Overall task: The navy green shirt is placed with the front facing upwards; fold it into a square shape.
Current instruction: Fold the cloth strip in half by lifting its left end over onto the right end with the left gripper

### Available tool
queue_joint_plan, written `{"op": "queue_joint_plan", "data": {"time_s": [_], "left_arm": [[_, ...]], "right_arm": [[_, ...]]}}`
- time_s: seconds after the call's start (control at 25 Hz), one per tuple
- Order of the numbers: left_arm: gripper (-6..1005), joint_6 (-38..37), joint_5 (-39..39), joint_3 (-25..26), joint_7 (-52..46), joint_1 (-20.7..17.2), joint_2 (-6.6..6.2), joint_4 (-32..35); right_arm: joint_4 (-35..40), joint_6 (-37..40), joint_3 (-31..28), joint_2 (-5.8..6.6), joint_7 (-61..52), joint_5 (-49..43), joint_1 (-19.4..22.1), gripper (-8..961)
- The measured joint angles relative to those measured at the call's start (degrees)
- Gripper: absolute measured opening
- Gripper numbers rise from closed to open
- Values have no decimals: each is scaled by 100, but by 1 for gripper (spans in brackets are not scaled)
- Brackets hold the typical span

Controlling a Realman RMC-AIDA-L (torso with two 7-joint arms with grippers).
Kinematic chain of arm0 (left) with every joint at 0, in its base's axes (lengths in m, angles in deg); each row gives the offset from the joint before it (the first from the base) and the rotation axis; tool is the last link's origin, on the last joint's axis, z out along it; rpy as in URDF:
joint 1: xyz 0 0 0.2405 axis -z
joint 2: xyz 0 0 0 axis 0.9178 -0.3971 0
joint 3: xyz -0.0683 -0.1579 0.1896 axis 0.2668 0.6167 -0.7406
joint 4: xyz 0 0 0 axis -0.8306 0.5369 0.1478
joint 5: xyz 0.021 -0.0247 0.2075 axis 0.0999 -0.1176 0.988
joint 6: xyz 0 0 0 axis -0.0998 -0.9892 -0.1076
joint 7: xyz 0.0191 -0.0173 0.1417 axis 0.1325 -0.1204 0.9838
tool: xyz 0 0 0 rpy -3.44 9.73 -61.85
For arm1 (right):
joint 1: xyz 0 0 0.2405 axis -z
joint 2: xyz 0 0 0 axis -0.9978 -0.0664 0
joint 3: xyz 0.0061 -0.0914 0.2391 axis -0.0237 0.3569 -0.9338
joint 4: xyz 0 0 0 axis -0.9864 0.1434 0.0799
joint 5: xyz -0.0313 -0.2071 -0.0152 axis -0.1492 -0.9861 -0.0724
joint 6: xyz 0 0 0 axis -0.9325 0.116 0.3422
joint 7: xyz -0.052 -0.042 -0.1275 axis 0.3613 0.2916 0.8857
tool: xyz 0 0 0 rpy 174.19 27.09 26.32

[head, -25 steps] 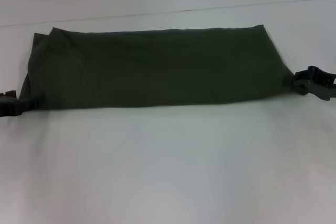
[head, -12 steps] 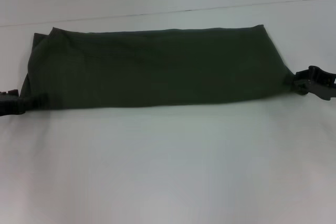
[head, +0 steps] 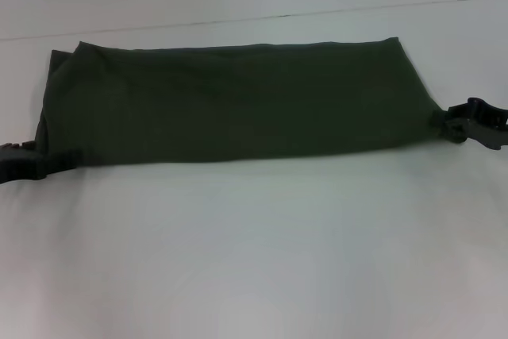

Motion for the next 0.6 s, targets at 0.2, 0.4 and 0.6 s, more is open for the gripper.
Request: {"op": "queue_joint_plan", "data": {"time_s": [0.2,0.4,0.6], "left_arm": [[936,-7,9,-3,0,0,3,33],[935,14,16,-2,11,2,3,45],[825,35,42,0,100,23,1,8]], "right_arm": [[0,-11,0,2,0,0,-14,4],[0,-15,0,2,0,0,-13,4],[0,-18,0,2,0,0,-11,4]]}}
